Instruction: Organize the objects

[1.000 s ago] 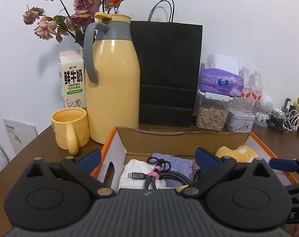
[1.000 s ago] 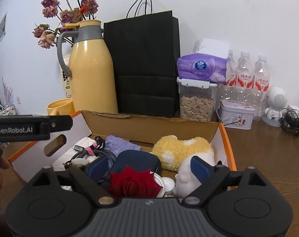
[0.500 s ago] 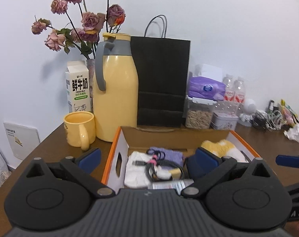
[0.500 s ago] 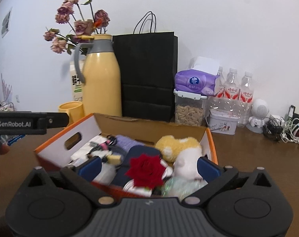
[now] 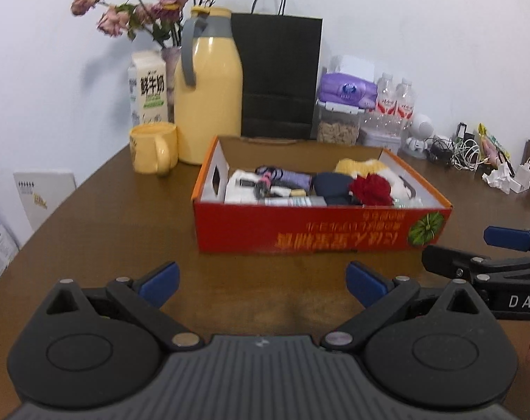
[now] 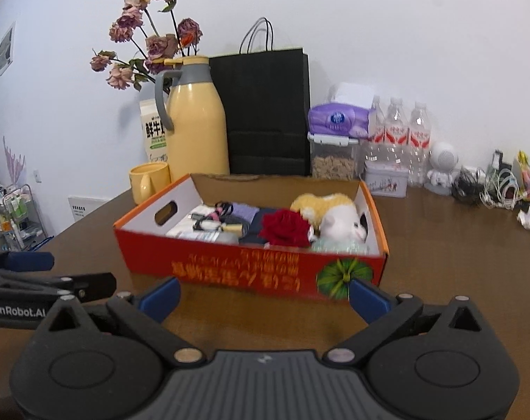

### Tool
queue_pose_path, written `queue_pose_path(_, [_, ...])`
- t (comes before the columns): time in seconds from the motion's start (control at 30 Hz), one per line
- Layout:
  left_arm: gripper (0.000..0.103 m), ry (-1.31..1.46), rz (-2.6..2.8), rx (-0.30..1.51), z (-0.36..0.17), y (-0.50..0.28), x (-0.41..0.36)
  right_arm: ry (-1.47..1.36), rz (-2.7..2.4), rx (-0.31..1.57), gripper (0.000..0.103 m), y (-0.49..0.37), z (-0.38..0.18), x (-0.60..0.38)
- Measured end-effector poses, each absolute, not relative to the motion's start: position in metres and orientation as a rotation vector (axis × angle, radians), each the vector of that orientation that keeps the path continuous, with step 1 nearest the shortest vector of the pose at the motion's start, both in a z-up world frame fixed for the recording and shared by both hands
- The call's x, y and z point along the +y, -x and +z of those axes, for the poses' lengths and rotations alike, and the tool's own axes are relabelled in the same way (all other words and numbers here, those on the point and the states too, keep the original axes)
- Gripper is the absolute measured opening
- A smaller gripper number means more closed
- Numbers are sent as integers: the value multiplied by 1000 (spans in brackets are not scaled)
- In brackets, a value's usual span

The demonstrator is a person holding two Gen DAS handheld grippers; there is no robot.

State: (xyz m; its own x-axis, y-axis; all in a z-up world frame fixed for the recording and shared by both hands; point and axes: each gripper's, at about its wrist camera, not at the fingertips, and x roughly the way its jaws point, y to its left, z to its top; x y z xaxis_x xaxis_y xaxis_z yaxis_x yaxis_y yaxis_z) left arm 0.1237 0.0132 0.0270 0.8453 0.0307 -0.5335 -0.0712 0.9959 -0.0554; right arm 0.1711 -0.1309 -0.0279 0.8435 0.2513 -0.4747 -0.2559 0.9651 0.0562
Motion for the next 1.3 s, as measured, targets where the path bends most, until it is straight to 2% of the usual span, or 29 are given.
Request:
queue_pose_path(0.4, [103, 81, 75, 566, 31, -103, 12, 5, 274, 500, 103, -145, -28, -131])
queue_pose_path(1.3, [103, 80, 92, 583, 29, -101, 18, 4, 238, 523, 103, -146, -34, -135])
